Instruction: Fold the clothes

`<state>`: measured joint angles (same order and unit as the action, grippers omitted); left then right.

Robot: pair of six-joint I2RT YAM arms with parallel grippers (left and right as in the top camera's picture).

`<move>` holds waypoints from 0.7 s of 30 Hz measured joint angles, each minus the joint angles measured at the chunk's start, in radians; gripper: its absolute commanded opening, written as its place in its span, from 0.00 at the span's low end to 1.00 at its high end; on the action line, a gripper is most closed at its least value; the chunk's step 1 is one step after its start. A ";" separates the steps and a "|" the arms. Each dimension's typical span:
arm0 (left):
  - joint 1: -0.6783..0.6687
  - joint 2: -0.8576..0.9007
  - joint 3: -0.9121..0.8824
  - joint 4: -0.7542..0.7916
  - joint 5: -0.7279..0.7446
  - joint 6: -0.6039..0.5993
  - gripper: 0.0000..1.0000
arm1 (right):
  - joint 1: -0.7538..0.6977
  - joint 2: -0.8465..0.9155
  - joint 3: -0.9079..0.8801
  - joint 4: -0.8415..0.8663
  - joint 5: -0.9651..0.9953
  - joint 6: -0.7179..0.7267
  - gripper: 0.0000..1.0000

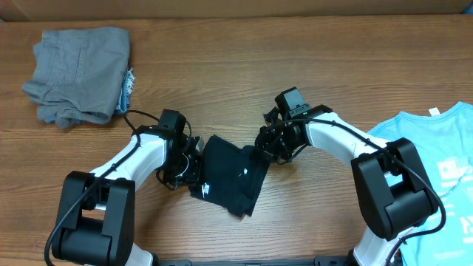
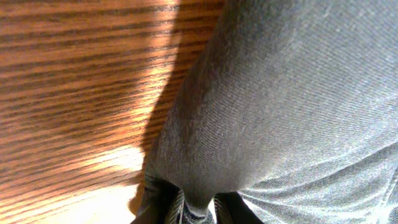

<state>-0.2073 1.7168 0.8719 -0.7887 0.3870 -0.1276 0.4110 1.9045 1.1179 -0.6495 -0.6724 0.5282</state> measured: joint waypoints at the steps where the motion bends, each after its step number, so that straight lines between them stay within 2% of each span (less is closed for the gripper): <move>1: 0.000 0.000 0.000 -0.002 0.000 0.000 0.26 | -0.003 0.000 0.000 0.005 0.000 -0.012 0.04; 3: 0.000 0.000 0.001 -0.007 0.001 0.000 0.32 | -0.008 0.000 0.000 0.007 0.000 -0.027 0.07; 5: 0.000 0.000 0.002 -0.023 0.008 -0.001 0.38 | -0.019 0.000 0.000 0.005 0.000 -0.037 0.17; 9: 0.000 0.000 0.004 -0.064 0.020 -0.003 0.41 | -0.051 0.000 0.000 -0.021 -0.003 -0.058 0.29; 15: 0.000 0.008 0.002 -0.144 0.020 -0.003 0.42 | -0.101 -0.046 0.000 -0.166 -0.067 -0.156 0.30; 21: 0.000 0.025 0.030 -0.212 0.001 -0.002 0.44 | -0.021 -0.161 0.000 -0.351 -0.066 -0.288 0.31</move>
<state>-0.2077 1.7416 0.9016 -1.0012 0.3878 -0.1299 0.3904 1.7432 1.1183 -1.0000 -0.7387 0.2398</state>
